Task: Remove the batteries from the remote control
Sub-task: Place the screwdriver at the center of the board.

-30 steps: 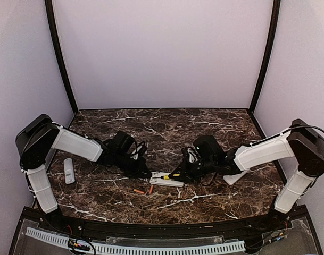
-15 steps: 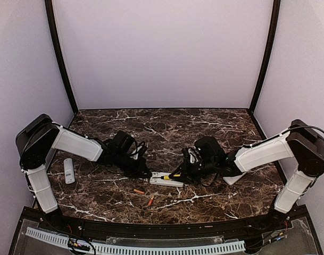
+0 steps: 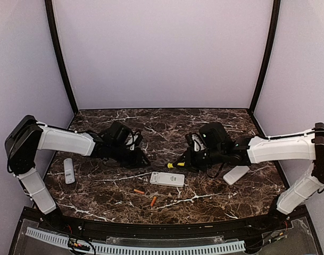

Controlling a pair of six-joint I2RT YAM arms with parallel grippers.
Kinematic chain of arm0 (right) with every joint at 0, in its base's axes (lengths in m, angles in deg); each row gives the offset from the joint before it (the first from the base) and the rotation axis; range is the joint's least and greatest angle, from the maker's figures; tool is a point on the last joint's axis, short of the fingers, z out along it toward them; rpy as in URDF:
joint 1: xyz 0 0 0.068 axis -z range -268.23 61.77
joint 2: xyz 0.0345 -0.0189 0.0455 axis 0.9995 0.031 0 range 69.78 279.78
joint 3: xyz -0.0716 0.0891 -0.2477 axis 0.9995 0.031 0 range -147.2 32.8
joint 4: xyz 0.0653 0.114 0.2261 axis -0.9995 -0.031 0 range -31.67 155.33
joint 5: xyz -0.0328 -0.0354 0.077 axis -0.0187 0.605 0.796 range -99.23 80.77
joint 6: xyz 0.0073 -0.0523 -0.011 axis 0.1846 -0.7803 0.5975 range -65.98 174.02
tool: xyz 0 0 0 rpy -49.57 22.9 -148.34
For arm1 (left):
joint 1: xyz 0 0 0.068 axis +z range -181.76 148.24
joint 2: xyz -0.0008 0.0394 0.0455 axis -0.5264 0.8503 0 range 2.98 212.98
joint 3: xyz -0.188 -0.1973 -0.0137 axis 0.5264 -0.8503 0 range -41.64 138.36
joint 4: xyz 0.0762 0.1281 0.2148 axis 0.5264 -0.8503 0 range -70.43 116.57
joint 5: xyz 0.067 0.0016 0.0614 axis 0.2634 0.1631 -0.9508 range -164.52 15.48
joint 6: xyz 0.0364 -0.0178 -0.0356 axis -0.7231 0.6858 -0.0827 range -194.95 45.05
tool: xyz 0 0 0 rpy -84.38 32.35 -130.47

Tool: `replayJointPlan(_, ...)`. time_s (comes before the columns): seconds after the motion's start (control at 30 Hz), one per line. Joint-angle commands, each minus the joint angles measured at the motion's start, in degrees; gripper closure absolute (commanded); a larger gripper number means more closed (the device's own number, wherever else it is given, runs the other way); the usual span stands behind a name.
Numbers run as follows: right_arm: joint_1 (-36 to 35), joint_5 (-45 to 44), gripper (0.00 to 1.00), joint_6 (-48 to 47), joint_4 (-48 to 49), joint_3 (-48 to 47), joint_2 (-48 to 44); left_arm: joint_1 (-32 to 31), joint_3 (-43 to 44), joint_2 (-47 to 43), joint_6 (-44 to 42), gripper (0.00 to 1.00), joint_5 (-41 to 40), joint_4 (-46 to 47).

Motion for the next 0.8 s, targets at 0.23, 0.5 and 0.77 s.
replayJointPlan(0.23,-0.3,-12.2,1.0,-5.6,-13.8,-2.8,-9.0,8.6,1.4,-16.9,-7.8,0.42,-10.1,-13.0)
replayJointPlan(0.5,-0.1,-17.1,1.0,-4.4,-14.3,-1.7,-11.2,18.7,-3.0,-20.8,-9.9,0.29,-11.2,-16.5)
replayJointPlan(0.77,4.0,-20.2,1.0,-5.3,-9.6,4.4,-15.8,31.1,-8.6,-24.8,-5.2,0.13,-13.5,-18.8)
